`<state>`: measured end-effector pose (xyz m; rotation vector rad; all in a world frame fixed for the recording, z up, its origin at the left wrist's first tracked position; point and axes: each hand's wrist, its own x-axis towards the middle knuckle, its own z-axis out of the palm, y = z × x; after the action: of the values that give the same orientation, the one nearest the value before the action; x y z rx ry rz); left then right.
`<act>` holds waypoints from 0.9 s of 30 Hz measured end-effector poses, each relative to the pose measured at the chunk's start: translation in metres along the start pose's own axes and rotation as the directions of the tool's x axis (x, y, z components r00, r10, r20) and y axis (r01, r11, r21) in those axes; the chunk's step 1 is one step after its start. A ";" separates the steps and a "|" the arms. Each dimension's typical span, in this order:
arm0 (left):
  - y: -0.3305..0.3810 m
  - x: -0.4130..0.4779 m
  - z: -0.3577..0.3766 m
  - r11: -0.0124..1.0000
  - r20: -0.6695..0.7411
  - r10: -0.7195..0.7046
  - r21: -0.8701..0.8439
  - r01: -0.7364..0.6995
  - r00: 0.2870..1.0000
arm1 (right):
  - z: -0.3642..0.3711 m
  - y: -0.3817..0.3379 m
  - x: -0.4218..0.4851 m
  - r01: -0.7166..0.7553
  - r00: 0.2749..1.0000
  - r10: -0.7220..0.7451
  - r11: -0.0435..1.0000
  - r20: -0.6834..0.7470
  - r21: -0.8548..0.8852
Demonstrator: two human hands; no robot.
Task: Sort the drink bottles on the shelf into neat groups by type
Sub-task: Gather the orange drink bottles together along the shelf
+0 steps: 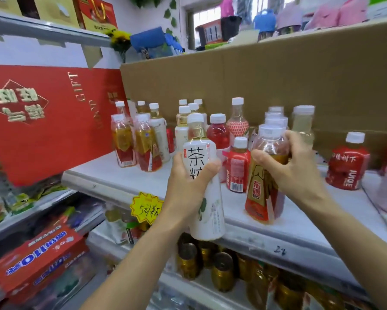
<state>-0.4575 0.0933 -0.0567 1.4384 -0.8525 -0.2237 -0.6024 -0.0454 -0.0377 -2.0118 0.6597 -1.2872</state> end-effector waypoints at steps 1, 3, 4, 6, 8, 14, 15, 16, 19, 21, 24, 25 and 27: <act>-0.004 0.007 -0.006 1.000 0.018 0.003 0.000 -0.003 1.000 | 0.006 -0.001 -0.001 -0.017 1.000 0.017 1.000 -0.016 -0.009; -0.011 0.021 -0.019 1.000 0.050 0.010 -0.001 -0.010 0.999 | 0.017 -0.003 -0.001 -0.053 0.997 0.052 0.998 -0.051 -0.027; -0.014 0.029 -0.026 1.000 0.068 0.014 -0.014 -0.013 0.998 | 0.022 -0.007 -0.001 -0.074 0.995 0.071 0.996 -0.074 -0.043; -0.021 0.045 -0.040 0.999 0.108 0.020 -0.049 -0.015 0.994 | 0.032 -0.012 -0.001 -0.111 0.985 0.100 0.991 -0.143 -0.077; -0.027 0.059 -0.053 0.997 0.142 0.027 -0.069 -0.017 0.989 | 0.043 -0.019 -0.002 -0.135 0.970 0.112 0.986 -0.217 -0.098; -0.040 0.103 -0.098 0.992 0.170 0.060 -0.118 -0.040 0.984 | 0.068 -0.030 -0.005 -0.179 0.911 0.077 0.959 -0.405 -0.220; -0.043 0.112 -0.104 0.991 0.159 0.066 -0.125 -0.046 0.985 | 0.071 -0.030 -0.007 -0.177 0.893 0.050 0.953 -0.448 -0.246; -0.047 0.122 -0.109 0.990 0.145 0.074 -0.130 -0.055 0.987 | 0.076 -0.032 -0.010 -0.149 0.871 -0.009 0.948 -0.492 -0.281; -0.061 0.149 -0.117 0.989 0.137 0.109 -0.115 -0.093 0.985 | 0.097 -0.043 -0.019 0.031 0.784 -0.261 0.922 -0.563 -0.385; -0.072 0.162 -0.117 0.990 0.179 0.130 -0.072 -0.119 0.975 | 0.113 -0.051 -0.021 0.129 0.762 -0.377 0.885 -0.526 -0.448; -0.087 0.180 -0.111 0.989 0.275 0.144 -0.021 -0.143 0.951 | 0.138 -0.059 -0.016 0.187 0.785 -0.455 0.821 -0.421 -0.539; -0.090 0.184 -0.108 0.988 0.302 0.146 -0.008 -0.151 0.942 | 0.144 -0.061 -0.013 0.199 0.804 -0.454 0.814 -0.384 -0.546; -0.092 0.191 -0.105 0.986 0.346 0.147 0.022 -0.165 0.927 | 0.155 -0.064 -0.005 0.224 0.853 -0.431 0.812 -0.295 -0.538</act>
<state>-0.2268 0.0420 -0.0592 1.3904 -1.2619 -0.3410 -0.4576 0.0398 -0.0406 -2.3605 0.9242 -1.9487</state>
